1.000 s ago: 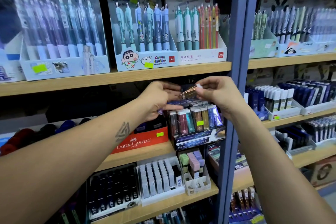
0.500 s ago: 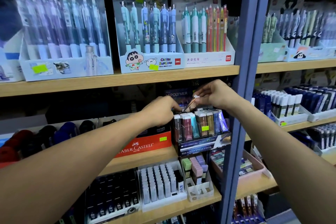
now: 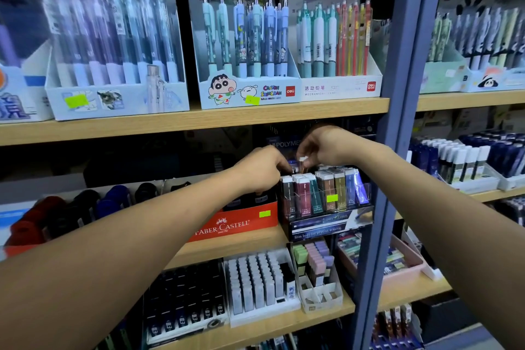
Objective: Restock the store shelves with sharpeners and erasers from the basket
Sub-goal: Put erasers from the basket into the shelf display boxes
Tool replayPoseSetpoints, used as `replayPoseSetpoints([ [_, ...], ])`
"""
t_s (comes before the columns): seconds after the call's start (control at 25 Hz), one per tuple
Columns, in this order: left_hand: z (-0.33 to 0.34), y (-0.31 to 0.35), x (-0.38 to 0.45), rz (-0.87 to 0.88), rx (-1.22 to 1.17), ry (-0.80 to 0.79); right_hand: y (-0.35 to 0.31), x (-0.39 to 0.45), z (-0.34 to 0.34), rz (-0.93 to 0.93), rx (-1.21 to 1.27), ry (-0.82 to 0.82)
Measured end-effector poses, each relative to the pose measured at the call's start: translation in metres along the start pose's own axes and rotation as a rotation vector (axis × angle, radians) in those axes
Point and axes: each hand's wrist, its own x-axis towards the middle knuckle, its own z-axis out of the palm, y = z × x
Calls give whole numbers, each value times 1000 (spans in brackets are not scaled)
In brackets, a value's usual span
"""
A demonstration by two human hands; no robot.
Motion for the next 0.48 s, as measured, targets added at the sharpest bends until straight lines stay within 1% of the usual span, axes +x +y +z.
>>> replayPoseSetpoints([
  [0.12,2,-4,1,-29,-123,37,-10,0,0,-75,-163,-91],
  [0.2,4,-5,1,-62,-318,104,-9,-5,-6,-86,-149,-68],
  [0.28,1,-4,-5,-149,-677,124,-6,-13,-11,-65,-31,60],
  [0.32,-1,-4,-9,-197,-901,78,-6,-19,-11,-69,39,123],
  [0.36,-4,-3,-14,-218,-1129,-4,-9,-25,-8,-96,138,162],
  [0.4,-5,-4,-18,-207,-1304,-89,-14,-33,-2,-138,282,181],
  [0.44,-7,-3,-22,-174,-1408,-178,-22,-43,5,-178,463,188],
  [0.48,-7,-3,-26,-142,-1449,-235,-30,-53,11,-202,634,192],
])
